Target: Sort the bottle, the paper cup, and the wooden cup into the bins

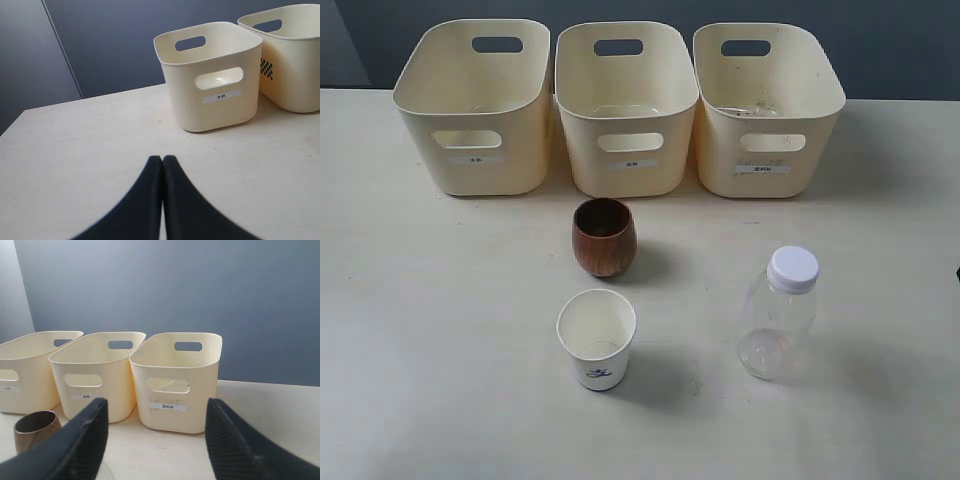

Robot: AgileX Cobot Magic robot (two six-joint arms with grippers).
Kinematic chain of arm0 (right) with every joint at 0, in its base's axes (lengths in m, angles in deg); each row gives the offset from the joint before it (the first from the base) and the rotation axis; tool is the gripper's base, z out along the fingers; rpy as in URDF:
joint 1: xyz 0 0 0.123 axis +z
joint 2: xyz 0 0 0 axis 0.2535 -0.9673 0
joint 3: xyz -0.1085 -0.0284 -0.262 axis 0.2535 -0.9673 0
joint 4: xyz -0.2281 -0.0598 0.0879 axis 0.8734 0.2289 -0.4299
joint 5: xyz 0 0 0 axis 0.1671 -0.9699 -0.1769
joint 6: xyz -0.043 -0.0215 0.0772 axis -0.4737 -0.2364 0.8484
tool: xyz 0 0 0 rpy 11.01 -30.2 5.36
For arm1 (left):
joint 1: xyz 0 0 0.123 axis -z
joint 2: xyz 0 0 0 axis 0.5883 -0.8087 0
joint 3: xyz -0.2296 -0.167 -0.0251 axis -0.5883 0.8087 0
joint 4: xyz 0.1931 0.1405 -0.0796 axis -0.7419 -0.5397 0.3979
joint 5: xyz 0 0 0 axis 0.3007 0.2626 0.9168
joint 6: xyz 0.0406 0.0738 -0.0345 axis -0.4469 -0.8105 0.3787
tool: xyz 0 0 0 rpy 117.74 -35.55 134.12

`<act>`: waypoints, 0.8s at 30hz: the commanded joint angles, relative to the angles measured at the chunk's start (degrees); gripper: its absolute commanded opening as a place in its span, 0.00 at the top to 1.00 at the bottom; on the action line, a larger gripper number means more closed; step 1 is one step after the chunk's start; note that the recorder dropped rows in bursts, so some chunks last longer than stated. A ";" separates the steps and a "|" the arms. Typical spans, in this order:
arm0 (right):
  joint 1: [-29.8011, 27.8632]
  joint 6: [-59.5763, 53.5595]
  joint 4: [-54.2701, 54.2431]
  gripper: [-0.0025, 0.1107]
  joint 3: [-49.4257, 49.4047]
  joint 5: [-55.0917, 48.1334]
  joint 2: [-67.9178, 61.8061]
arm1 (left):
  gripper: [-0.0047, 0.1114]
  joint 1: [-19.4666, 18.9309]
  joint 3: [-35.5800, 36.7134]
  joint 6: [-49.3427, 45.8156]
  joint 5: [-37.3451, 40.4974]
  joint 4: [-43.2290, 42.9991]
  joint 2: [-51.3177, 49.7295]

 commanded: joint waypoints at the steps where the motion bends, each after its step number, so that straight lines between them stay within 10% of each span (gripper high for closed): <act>1: -0.37 -0.20 0.12 0.49 -0.12 -0.43 0.30 | 0.96 0.18 0.07 0.11 -0.05 0.27 0.28; 24: -0.37 -0.31 0.12 0.49 -0.12 -0.62 0.30 | 0.96 0.18 0.07 0.11 -0.05 0.27 0.28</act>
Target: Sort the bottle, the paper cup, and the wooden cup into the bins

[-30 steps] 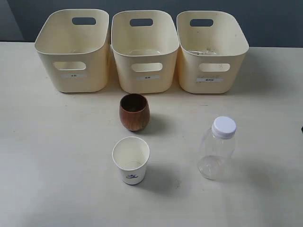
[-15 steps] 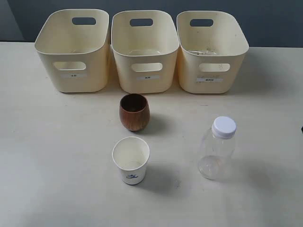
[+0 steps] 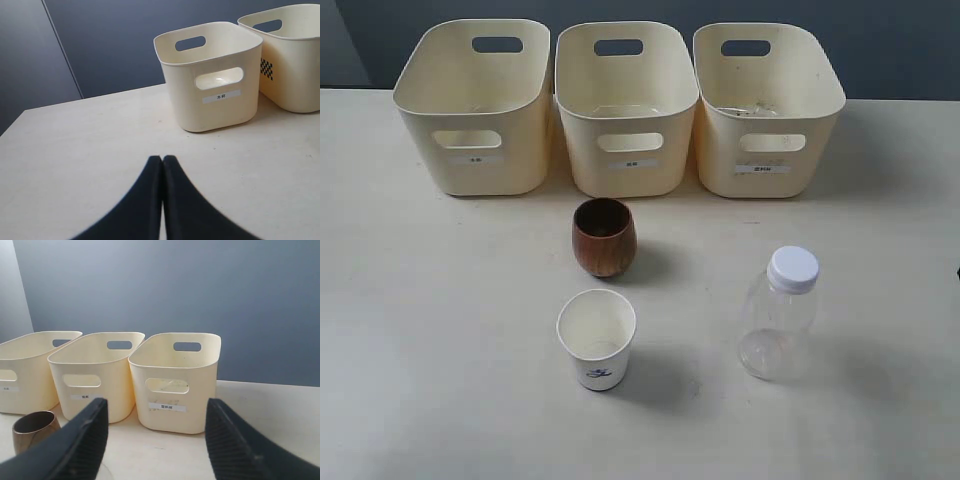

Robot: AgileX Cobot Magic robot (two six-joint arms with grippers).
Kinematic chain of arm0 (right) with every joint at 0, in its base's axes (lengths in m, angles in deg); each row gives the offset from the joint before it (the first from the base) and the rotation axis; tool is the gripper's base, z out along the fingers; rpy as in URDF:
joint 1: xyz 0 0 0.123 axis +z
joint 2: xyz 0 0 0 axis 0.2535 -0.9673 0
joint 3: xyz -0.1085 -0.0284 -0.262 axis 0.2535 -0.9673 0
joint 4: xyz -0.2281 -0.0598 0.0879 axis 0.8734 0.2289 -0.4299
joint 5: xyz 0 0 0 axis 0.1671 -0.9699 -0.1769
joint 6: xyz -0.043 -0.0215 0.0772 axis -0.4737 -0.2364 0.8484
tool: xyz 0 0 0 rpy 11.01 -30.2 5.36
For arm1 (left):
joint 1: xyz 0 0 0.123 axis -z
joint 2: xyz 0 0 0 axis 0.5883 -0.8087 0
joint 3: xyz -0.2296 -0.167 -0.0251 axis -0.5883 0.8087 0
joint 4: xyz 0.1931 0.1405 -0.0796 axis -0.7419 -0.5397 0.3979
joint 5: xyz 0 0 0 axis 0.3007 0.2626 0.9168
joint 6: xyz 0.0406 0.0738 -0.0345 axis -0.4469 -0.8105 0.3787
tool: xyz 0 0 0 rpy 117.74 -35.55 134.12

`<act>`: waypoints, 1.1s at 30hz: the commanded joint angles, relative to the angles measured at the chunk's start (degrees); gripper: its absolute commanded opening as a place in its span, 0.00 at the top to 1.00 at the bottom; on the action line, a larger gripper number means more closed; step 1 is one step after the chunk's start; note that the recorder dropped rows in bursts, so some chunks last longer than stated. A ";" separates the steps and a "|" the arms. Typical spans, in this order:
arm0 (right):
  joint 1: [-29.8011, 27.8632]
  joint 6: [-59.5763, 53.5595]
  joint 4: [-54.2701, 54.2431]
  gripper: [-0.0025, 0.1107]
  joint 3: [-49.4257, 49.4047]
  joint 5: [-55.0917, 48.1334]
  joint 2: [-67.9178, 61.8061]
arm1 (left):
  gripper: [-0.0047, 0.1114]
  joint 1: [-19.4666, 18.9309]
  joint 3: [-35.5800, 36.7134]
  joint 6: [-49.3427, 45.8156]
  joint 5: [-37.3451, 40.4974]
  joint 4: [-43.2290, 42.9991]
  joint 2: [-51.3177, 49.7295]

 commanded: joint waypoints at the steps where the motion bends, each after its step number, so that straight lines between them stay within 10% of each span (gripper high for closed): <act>1: -0.37 -0.31 0.12 0.49 -0.12 -0.39 0.30 | 0.96 0.18 0.07 0.11 -0.05 0.27 0.28; 18: -0.37 -0.16 0.12 0.49 -0.12 -5.11 0.30 | 0.96 0.18 0.07 0.11 -0.05 0.27 0.28; 33: -0.37 -12.95 -22.61 0.49 2.27 10.59 0.30 | 0.96 0.18 0.07 0.11 -0.05 0.27 0.28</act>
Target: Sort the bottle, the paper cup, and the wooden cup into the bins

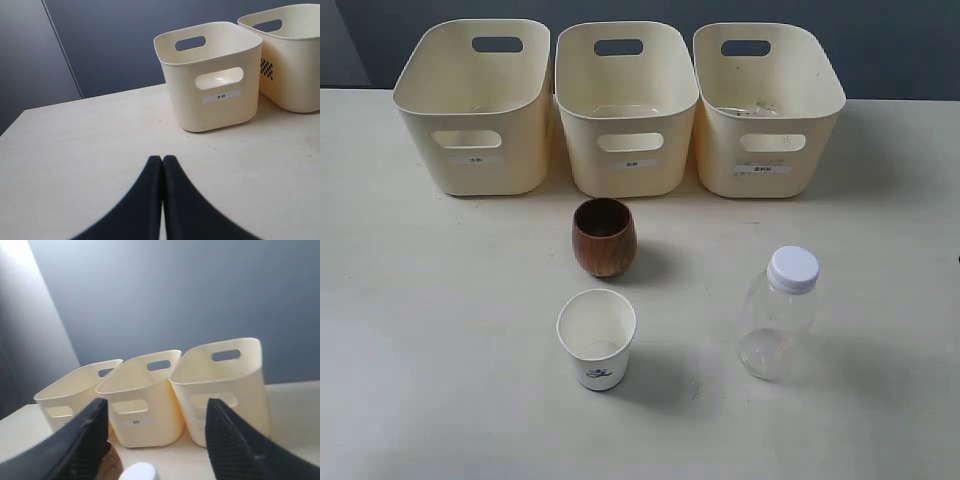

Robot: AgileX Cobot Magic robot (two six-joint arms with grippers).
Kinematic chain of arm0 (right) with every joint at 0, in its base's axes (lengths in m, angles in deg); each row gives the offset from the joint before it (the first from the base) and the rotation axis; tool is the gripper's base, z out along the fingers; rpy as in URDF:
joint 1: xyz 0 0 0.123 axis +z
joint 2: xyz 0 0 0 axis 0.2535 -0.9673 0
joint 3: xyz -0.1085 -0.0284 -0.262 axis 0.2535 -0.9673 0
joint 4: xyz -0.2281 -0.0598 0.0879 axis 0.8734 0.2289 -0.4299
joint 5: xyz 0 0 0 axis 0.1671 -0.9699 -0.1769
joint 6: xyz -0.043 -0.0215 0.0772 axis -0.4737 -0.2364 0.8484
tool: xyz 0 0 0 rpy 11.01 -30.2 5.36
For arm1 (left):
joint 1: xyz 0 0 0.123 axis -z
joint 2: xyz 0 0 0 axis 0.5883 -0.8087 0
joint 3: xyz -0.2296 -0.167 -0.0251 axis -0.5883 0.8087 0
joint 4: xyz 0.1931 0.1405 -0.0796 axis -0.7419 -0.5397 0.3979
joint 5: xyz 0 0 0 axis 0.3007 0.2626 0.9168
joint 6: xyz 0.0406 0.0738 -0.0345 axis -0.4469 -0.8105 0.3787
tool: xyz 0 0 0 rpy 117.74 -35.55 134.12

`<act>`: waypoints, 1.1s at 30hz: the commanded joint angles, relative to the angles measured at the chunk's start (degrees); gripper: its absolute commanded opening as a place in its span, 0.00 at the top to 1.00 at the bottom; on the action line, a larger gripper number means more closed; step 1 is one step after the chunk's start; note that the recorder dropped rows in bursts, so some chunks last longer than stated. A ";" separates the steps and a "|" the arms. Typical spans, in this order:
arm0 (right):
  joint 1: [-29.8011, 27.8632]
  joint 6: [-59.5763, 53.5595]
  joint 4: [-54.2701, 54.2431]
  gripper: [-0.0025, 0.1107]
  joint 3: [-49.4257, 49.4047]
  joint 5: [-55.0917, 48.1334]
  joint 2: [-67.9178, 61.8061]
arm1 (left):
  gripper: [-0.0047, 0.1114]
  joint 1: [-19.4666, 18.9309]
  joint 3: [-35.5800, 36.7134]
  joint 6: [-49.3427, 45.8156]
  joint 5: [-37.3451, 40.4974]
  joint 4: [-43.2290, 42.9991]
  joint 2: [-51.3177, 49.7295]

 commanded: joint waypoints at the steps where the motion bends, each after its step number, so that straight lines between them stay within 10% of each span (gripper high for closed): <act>1: -0.37 -13.78 -10.29 0.49 2.30 7.76 0.30 | 0.96 0.18 0.07 0.11 -0.05 0.27 0.28; 33: -0.37 -70.04 -40.59 0.17 2.85 41.34 -62.98 | 0.96 0.18 0.07 0.11 -0.05 0.27 0.28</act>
